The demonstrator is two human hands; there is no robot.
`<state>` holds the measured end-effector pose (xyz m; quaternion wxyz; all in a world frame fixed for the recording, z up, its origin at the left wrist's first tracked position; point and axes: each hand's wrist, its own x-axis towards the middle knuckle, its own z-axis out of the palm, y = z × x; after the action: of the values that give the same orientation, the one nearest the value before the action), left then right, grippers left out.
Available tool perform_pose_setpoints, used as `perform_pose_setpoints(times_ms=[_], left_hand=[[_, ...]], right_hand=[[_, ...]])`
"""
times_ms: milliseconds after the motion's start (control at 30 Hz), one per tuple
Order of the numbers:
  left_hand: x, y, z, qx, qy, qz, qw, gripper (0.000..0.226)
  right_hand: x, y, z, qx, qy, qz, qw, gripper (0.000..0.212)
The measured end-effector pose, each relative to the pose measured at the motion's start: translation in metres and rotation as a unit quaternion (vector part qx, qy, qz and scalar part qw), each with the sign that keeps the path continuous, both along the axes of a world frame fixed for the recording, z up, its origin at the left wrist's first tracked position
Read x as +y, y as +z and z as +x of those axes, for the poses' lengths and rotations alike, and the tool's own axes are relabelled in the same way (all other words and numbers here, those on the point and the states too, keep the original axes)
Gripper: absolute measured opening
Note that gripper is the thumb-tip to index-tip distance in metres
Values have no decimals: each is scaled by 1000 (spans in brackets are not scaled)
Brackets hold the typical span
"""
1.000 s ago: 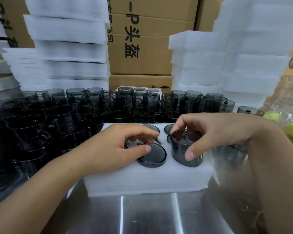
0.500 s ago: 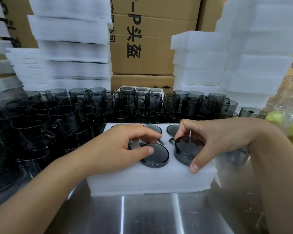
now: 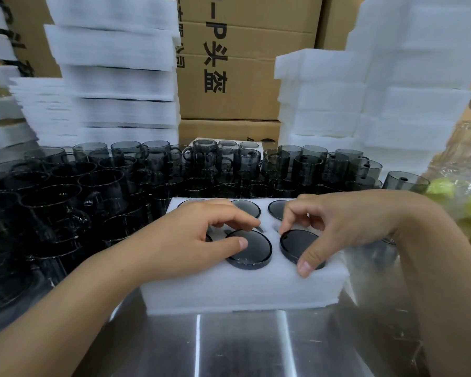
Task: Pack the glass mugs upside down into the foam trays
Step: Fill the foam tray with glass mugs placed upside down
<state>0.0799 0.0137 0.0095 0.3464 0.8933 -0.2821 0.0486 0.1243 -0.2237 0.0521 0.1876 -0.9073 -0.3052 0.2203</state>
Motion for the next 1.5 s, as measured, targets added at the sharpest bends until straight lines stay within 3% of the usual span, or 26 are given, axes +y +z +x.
perform_pose_setpoints(times_ms=[333, 600, 1500], left_hand=[[1, -2, 1, 0, -5, -1, 1000, 29], [1, -1, 1, 4, -3, 6, 1000, 27], [3, -4, 4, -16, 25, 7, 1000, 25]], right_hand=[[-19, 1, 9, 42, -7, 86, 995, 50], [-22, -1, 9, 47, -3, 68, 997, 56], [-24, -2, 10, 87, -18, 72, 993, 45]])
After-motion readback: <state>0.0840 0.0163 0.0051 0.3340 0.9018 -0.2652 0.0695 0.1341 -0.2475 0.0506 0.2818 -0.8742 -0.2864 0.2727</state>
